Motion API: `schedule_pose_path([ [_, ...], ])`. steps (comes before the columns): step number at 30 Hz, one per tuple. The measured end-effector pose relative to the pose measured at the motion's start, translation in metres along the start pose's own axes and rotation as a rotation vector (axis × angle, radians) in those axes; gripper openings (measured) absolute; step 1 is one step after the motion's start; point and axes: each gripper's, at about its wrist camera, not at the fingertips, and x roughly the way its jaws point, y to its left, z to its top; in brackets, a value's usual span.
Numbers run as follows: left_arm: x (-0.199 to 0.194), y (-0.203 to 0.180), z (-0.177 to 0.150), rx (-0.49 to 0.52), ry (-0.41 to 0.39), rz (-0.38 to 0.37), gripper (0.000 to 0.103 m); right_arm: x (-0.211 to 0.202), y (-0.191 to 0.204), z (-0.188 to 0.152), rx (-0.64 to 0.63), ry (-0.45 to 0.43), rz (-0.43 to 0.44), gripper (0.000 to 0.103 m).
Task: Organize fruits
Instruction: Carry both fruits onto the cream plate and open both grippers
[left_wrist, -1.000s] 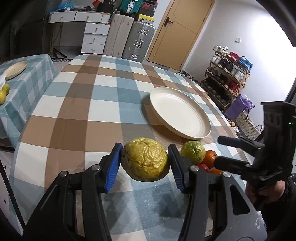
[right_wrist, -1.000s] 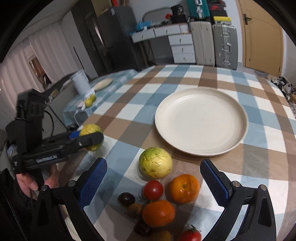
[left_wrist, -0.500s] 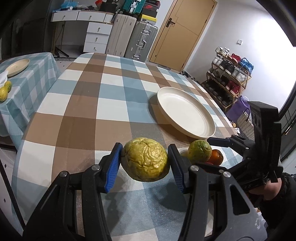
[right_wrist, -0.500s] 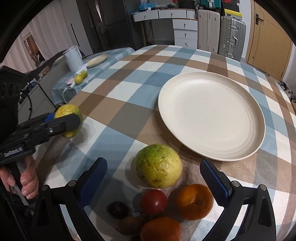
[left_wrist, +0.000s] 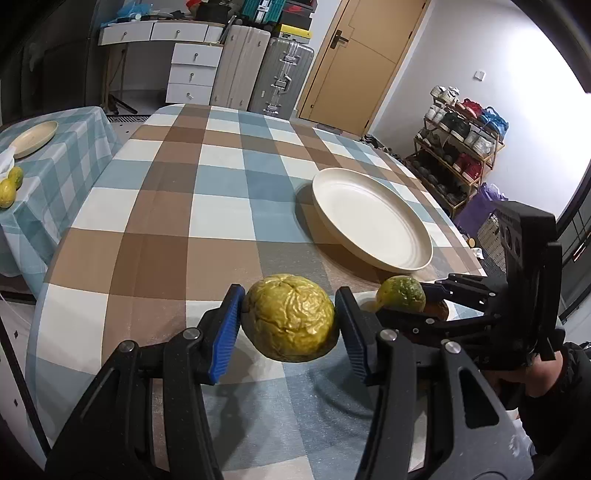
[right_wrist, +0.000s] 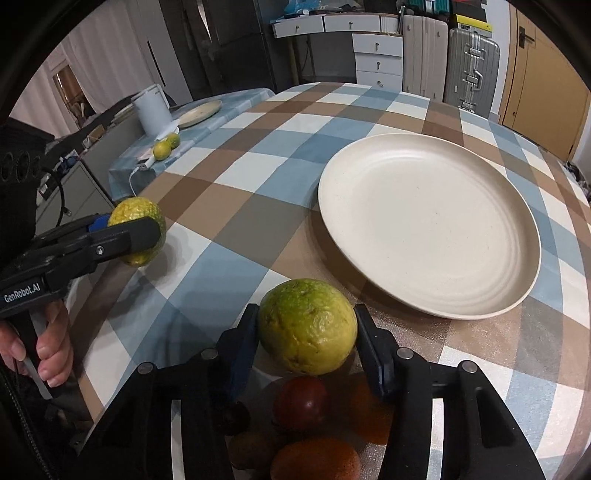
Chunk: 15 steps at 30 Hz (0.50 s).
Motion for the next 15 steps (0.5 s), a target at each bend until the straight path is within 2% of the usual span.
schedule_pose_path([
  [8,0.005,-0.009,0.005,0.021,0.017,0.013,0.048,-0.007,-0.01,-0.002,0.05,-0.042,0.077,0.051],
  [15,0.013,-0.021,0.019,0.053,0.033,0.013,0.048,-0.022,-0.027,-0.002,0.127,-0.115,0.166,0.051],
])
